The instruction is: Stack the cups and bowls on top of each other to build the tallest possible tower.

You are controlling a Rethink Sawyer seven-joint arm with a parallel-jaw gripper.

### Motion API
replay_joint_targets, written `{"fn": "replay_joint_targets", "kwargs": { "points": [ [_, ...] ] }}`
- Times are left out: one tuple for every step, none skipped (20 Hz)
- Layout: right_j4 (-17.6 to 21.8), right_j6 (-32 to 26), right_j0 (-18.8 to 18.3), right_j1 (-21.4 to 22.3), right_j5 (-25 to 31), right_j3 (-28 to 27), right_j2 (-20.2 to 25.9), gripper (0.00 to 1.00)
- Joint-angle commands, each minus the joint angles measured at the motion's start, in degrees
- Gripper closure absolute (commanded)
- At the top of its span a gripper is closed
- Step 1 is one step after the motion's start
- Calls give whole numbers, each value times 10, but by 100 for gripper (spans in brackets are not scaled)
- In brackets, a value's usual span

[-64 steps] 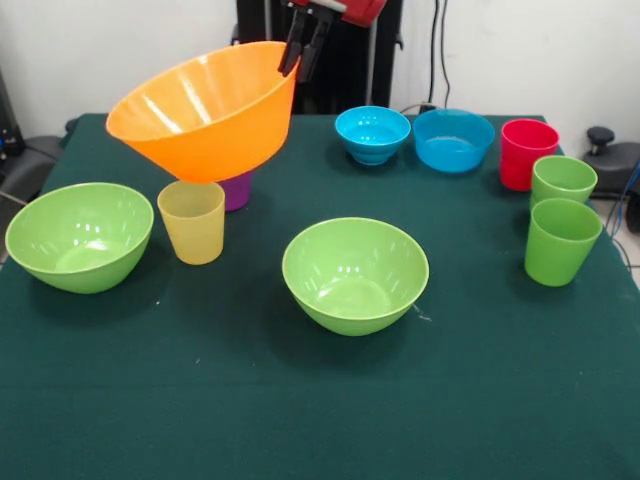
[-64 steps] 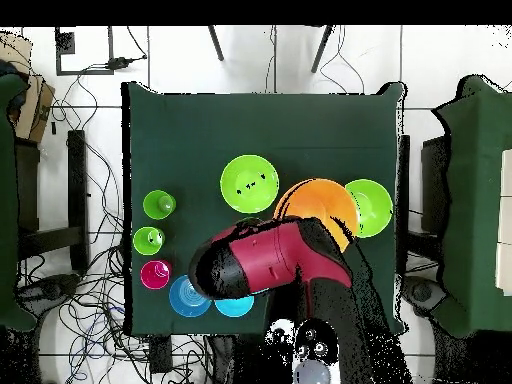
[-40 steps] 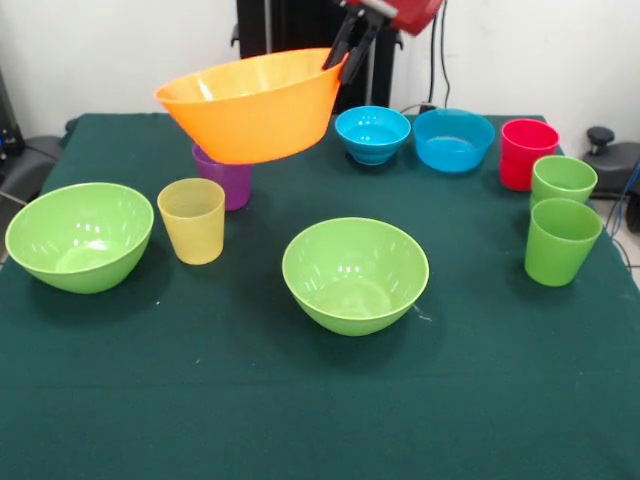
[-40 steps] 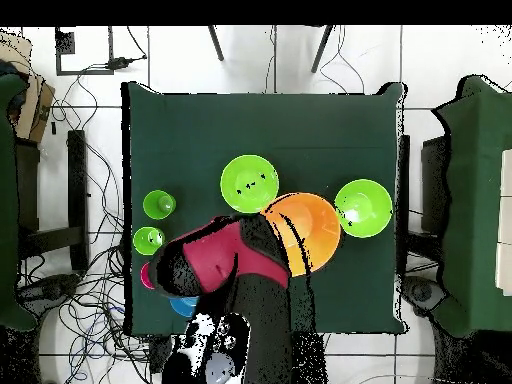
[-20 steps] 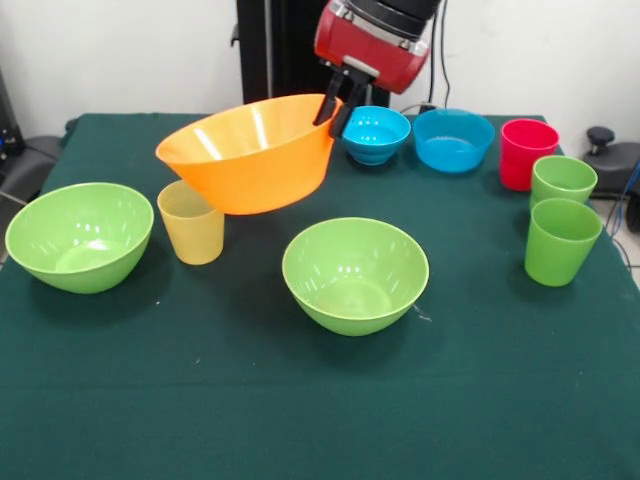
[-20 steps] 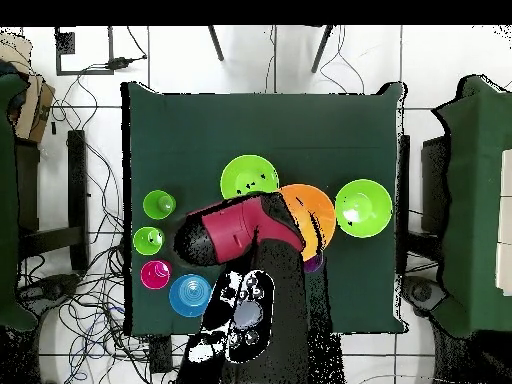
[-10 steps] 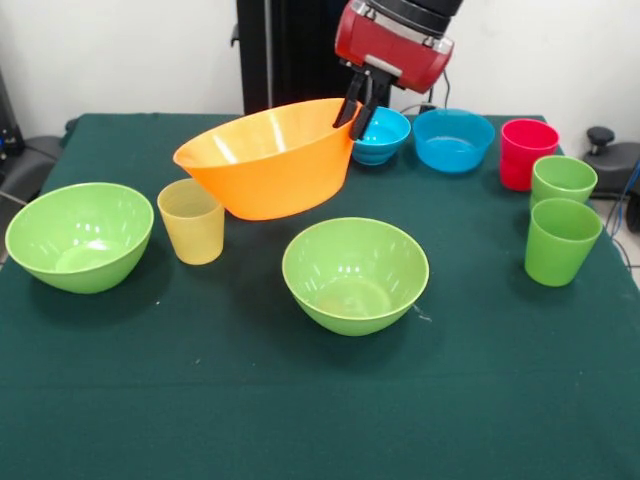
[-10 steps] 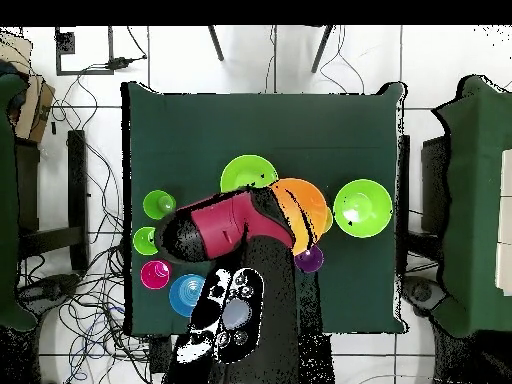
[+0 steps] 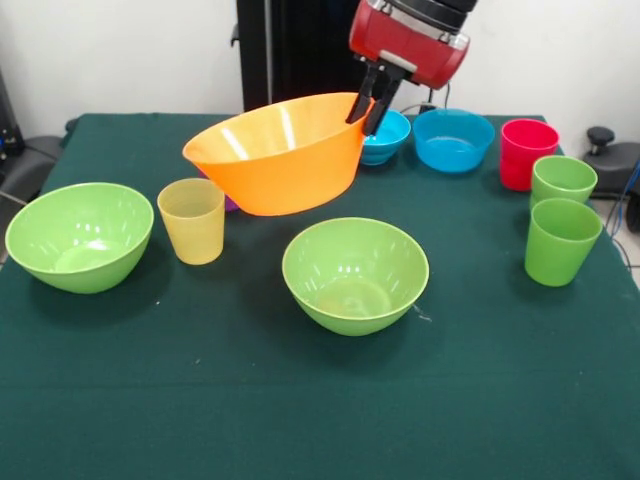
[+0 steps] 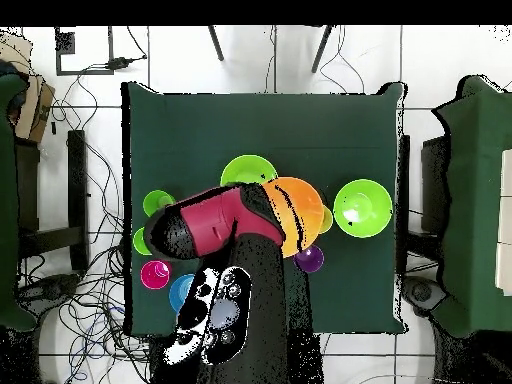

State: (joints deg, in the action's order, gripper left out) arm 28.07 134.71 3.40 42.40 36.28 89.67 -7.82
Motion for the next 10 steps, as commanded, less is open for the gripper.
{"fn": "replay_joint_targets", "kwargs": {
  "points": [
    [-5, 10, 26, -18, 64, -43, 26, 100],
    [-7, 6, 25, -23, 72, -56, 29, 100],
    [-5, 6, 27, -25, 75, -63, 28, 100],
    [-4, 7, 29, -27, 75, -66, 27, 100],
    [-3, 8, 32, -28, 75, -68, 26, 100],
    [-5, 10, 32, -31, 74, -69, 27, 100],
    [-4, 11, 34, -35, 71, -73, 26, 100],
    [-5, 8, 32, -38, 72, -78, 27, 100],
    [-5, 8, 32, -40, 72, -82, 26, 100],
    [-5, 5, 32, -42, 76, -89, 26, 100]
  ]
}}
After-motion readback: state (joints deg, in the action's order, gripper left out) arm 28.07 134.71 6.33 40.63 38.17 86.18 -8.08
